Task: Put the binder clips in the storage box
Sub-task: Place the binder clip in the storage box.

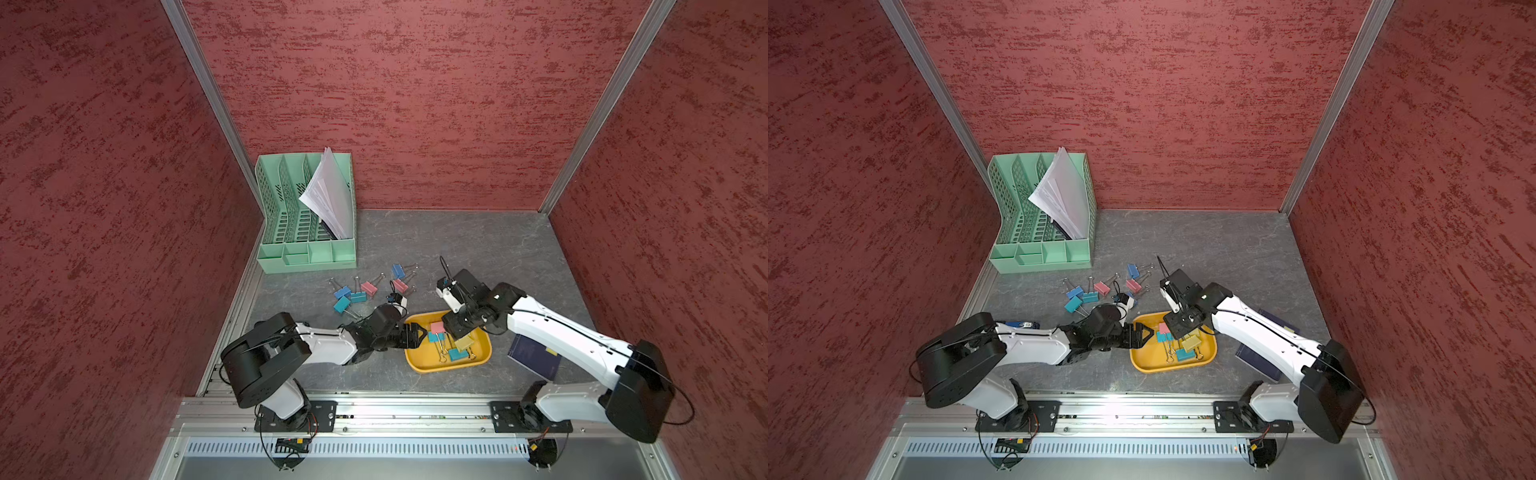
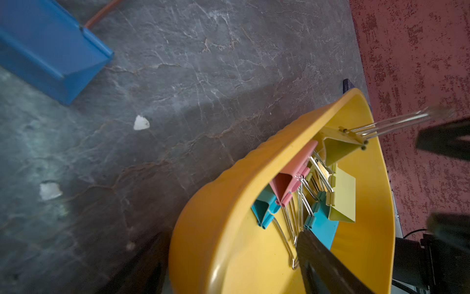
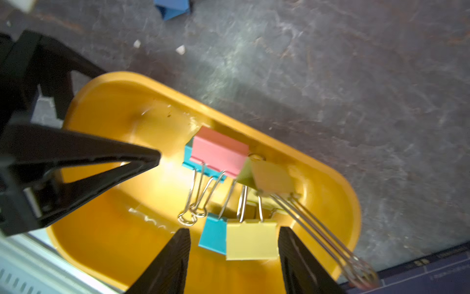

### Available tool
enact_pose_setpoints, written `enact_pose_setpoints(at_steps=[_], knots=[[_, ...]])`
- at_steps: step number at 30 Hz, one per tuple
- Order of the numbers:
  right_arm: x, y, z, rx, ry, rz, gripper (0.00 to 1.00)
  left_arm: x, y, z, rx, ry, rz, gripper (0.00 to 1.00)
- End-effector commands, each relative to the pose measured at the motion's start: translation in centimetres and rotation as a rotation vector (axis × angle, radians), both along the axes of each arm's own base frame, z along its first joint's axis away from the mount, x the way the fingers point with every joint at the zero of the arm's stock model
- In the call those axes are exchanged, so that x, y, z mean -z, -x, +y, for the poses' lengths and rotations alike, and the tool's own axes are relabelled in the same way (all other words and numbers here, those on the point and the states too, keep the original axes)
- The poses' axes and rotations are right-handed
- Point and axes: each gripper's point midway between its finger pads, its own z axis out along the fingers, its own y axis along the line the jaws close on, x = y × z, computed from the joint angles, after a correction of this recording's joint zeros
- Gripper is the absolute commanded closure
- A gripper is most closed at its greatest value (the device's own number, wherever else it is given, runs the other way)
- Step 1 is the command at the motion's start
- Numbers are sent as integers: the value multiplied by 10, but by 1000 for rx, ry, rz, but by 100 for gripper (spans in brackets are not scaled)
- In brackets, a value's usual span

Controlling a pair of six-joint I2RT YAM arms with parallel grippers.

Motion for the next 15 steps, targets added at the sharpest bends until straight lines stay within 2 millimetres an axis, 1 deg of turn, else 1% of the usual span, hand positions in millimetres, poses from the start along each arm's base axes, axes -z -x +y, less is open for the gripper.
enact_pose_setpoints(at_steps=[1, 4, 7, 8, 10, 12, 15], knots=[[-1, 13, 4, 75, -38, 46, 41, 68, 32, 52, -16, -254, 184, 17], [0, 17, -3, 108, -28, 49, 41, 68, 31, 53, -16, -252, 183, 17], [-11, 16, -3, 117, -62, 14, 38, 69, 30, 54, -17, -252, 183, 17], [-16, 14, 0, 112, -78, 1, 36, 68, 29, 53, -15, -250, 183, 17], [-21, 8, -1, 121, -68, -20, 34, 68, 28, 53, -16, -245, 183, 17], [-17, 3, -5, 141, -19, -21, 32, 68, 28, 54, -19, -240, 186, 17], [-12, -7, -4, 165, 5, -46, 32, 66, 27, 56, -26, -233, 180, 17]])
